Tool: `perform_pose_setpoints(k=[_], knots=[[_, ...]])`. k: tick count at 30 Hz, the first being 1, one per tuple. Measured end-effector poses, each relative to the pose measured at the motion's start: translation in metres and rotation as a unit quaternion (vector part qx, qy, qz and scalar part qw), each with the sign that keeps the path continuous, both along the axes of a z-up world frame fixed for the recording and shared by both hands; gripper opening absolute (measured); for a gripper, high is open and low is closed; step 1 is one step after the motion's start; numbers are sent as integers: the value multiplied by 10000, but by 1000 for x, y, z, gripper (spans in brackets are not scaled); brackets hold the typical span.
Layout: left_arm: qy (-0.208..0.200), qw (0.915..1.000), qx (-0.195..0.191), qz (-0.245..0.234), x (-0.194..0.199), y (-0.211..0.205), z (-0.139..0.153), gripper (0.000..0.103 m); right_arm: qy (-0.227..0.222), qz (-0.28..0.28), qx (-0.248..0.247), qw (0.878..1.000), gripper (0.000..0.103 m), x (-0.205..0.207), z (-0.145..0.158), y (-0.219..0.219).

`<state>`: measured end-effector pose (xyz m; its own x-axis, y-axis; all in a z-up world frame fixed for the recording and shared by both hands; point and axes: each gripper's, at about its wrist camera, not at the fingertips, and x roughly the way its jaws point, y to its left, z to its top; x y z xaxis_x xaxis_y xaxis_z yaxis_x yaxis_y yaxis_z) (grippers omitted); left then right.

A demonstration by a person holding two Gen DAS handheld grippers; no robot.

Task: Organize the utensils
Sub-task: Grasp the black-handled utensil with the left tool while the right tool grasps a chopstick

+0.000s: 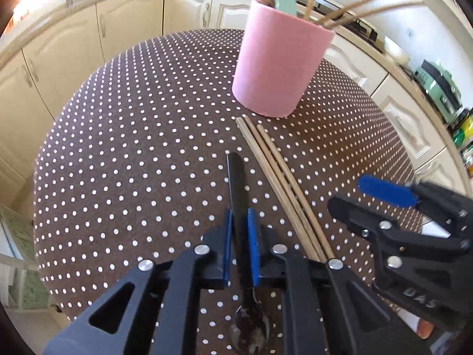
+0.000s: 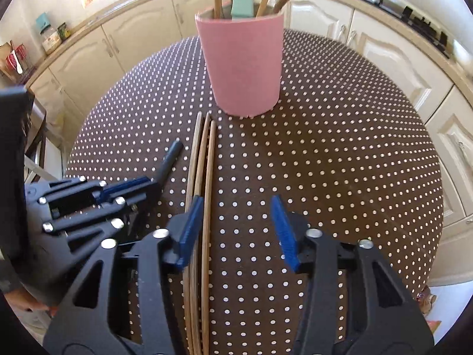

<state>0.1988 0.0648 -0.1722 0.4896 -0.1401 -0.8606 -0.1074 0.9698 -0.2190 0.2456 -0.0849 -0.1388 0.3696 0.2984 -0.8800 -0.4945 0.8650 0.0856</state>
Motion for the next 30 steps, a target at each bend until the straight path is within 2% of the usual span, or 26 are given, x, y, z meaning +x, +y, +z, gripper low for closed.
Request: perform_pose_setpoints(k=[2, 5, 9, 11, 19, 22, 30], knots=[[58, 9999, -107, -31, 3, 5, 1, 11, 127, 42, -7, 9999, 36, 3, -4, 3], [184, 9996, -198, -78, 8, 9, 3, 11, 283, 132, 10, 9995, 35, 7, -9, 8], [260, 9983, -506, -139, 19, 16, 5, 24, 398, 240, -26, 9989, 34, 13, -12, 16], [268, 9987, -391, -194, 20, 17, 7, 24, 476, 281, -67, 9984, 30, 15, -16, 21], [198, 9994, 24, -272, 33, -5, 5, 20, 685, 387, 2, 9969, 30, 16, -22, 22], [208, 9993, 182, -269, 33, -11, 2, 13, 689, 444, -46, 9966, 30, 17, -24, 26], [212, 9972, 571, -431, 40, -31, -2, 13, 614, 460, -289, 9966, 21, 27, -28, 45]])
